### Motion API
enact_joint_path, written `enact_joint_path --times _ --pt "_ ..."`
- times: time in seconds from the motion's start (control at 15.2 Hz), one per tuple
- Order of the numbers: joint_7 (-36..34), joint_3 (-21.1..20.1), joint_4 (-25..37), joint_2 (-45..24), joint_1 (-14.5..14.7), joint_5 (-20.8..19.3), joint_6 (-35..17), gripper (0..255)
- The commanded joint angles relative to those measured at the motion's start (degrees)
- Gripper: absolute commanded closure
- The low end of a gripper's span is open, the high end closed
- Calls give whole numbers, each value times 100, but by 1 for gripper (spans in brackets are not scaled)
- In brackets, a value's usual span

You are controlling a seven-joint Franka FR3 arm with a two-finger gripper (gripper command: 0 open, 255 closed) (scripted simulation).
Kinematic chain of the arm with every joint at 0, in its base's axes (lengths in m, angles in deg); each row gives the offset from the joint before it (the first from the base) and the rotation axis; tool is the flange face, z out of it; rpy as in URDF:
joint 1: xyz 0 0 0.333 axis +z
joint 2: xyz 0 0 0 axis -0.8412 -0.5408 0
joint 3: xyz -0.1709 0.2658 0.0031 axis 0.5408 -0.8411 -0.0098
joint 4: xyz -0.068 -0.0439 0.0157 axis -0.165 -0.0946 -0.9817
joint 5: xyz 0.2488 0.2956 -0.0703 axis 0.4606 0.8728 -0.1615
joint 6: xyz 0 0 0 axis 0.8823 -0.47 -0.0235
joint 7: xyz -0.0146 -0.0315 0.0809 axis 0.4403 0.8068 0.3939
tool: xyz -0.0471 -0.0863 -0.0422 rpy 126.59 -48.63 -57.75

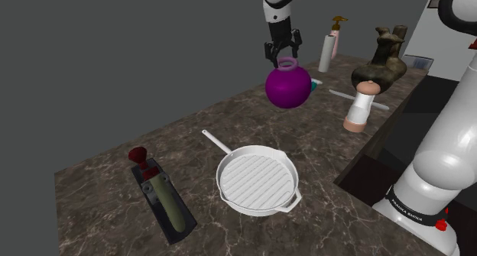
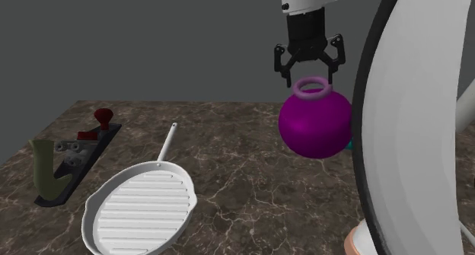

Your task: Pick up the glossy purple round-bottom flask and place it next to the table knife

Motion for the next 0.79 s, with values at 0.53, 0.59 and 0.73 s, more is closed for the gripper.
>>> enact_joint_path --times 0.53,0.59,0.73 --pt "118 -23 883 -301 26 -4 840 255" --pt "131 -26 994 -326 31 -12 926 255" --pt "157 -30 1227 -383 44 -30 1100 255"
